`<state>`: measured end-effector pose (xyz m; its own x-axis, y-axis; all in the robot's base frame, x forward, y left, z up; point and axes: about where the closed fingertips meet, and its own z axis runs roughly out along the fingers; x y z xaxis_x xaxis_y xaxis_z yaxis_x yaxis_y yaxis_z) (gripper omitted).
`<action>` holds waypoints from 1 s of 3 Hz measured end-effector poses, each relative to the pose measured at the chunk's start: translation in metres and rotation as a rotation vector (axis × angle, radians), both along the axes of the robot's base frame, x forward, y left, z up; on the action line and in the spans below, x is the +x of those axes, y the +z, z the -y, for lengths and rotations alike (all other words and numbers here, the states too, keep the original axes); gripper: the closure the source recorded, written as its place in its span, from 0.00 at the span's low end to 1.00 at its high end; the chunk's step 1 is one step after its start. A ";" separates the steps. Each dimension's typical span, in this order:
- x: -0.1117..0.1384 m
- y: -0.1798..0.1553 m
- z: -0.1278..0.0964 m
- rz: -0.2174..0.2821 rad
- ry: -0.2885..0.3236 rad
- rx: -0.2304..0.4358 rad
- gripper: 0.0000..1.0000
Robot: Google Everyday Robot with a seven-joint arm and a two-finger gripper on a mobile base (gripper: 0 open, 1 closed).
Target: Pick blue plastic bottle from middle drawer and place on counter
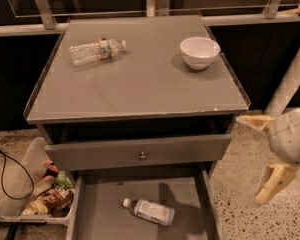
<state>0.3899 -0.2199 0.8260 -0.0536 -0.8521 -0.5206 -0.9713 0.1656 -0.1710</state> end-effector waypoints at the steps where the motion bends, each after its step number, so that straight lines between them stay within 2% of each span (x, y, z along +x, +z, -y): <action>1: -0.061 -0.066 -0.043 -0.011 -0.029 0.084 0.00; 2: -0.061 -0.066 -0.043 -0.011 -0.029 0.084 0.00; 3: -0.059 -0.077 -0.055 -0.027 -0.021 0.122 0.00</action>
Offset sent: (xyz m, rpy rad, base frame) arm -0.0720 0.0617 -0.1022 0.1243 -0.0256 -0.0701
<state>0.3312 -0.1651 0.7487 -0.0858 -0.7809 -0.6188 -0.9714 0.2036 -0.1222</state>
